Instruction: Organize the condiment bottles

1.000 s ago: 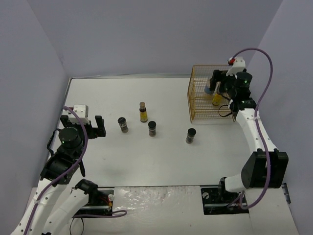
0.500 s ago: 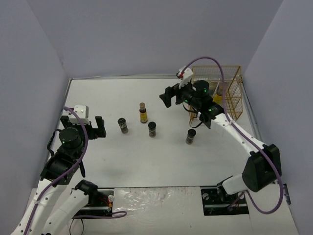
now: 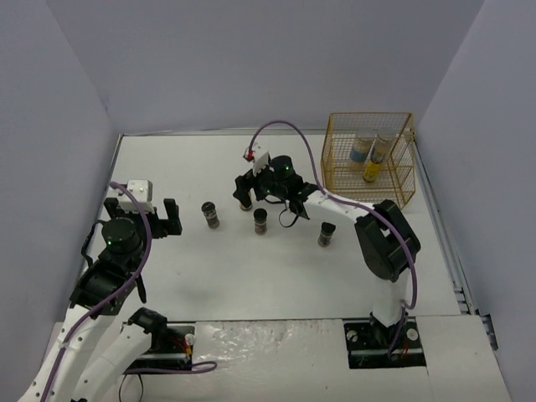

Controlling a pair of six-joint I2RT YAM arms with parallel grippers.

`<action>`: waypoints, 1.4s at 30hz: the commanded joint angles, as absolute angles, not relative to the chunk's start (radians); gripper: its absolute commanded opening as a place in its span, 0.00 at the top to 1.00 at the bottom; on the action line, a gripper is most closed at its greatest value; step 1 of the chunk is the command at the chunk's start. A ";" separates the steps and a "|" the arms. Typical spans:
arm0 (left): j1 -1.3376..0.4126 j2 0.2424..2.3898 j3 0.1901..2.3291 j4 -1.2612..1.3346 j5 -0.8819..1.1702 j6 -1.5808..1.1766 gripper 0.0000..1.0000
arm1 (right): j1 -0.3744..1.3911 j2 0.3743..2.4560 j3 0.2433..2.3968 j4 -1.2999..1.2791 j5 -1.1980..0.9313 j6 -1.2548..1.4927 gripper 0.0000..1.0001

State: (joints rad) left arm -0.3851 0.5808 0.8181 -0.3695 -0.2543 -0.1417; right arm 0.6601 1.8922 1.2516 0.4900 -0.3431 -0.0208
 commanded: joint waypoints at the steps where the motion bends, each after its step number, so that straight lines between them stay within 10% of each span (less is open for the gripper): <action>1: -0.387 0.591 0.850 -0.324 -0.250 -0.138 0.03 | 0.663 1.899 1.320 0.628 -0.294 -0.025 0.17; 18: -0.386 0.594 0.850 -0.324 -0.255 -0.138 0.03 | 0.664 1.977 1.365 0.624 -0.314 -0.017 0.54; 27: -0.386 0.591 0.850 -0.324 -0.253 -0.139 0.03 | 0.659 1.858 1.360 0.575 -0.289 -0.053 1.00; 42: -0.385 0.587 0.851 -0.324 -0.249 -0.141 0.03 | 0.458 1.394 1.360 0.302 -0.008 -0.108 1.00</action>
State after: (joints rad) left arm -0.3851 0.5804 0.8181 -0.3695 -0.2543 -0.1420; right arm 0.5234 1.5055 1.3250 0.2892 -0.1502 -0.0662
